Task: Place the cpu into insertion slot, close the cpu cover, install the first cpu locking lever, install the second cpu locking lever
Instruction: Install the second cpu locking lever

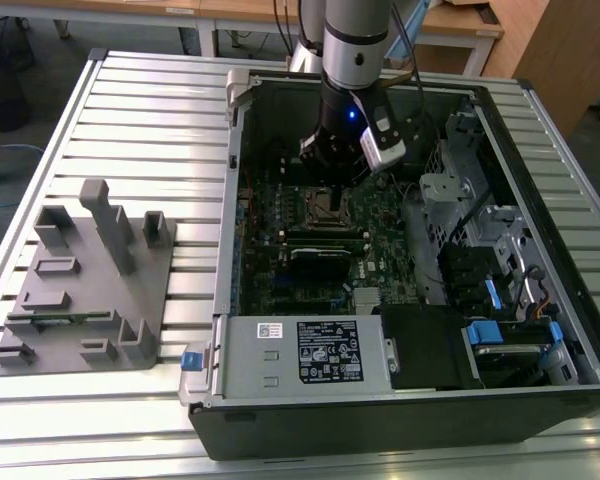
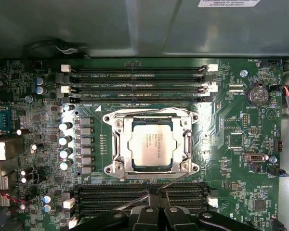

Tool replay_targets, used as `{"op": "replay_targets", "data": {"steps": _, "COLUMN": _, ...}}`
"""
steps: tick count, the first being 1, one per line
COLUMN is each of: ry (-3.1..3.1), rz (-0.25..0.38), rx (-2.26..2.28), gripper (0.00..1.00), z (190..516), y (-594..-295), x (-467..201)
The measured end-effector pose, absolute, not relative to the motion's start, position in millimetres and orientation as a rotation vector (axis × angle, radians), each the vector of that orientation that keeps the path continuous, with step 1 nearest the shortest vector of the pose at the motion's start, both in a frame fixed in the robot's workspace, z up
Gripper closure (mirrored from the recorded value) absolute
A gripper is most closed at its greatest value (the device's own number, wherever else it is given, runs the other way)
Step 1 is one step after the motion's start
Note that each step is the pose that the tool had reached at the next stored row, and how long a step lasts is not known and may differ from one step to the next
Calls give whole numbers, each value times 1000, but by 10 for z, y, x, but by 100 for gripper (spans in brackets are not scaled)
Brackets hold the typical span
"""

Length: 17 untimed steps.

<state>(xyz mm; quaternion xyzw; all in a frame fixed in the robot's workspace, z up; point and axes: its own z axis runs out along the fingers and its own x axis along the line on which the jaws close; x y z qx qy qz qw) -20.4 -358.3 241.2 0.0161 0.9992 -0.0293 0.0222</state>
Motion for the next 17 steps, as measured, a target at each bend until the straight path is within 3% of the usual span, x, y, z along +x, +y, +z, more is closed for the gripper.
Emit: {"op": "replay_targets", "data": {"steps": 17, "ry": 3095, "rz": -91, "rx": 50, "gripper": 89, "z": 2395, "y": -3583, "x": -265}}
